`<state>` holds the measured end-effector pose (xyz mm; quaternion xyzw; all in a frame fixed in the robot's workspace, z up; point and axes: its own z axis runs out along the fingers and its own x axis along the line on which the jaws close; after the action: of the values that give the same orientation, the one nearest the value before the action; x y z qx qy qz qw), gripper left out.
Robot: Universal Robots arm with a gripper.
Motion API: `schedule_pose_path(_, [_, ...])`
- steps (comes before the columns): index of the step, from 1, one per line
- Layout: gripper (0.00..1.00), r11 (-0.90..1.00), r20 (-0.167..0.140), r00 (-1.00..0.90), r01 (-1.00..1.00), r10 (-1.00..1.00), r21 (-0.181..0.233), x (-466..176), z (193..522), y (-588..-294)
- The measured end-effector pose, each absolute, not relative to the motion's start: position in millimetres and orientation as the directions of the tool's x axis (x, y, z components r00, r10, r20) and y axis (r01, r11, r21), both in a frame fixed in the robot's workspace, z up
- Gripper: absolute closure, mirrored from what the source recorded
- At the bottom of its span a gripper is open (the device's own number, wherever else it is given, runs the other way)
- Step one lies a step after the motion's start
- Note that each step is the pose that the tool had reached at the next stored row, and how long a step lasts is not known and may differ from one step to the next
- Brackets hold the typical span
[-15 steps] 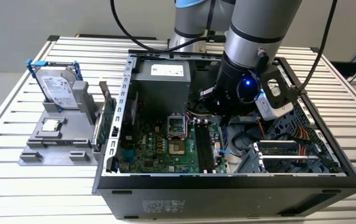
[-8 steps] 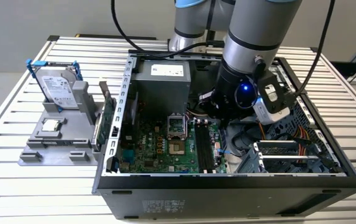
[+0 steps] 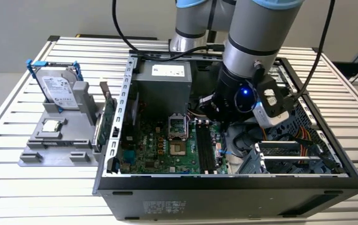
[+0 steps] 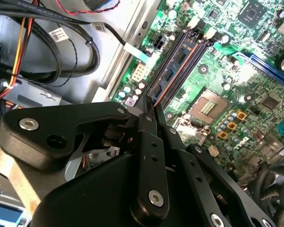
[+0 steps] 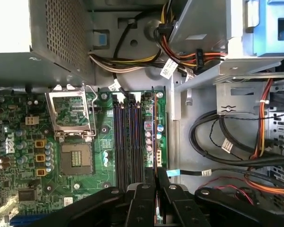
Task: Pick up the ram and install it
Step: 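Insert the ram into the slot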
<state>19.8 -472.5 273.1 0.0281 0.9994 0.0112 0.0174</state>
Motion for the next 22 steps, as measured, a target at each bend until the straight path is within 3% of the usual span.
schedule_pose_path(22, [1.00,0.998,-0.034,-0.998,0.055,0.056,0.023,19,261,-473])
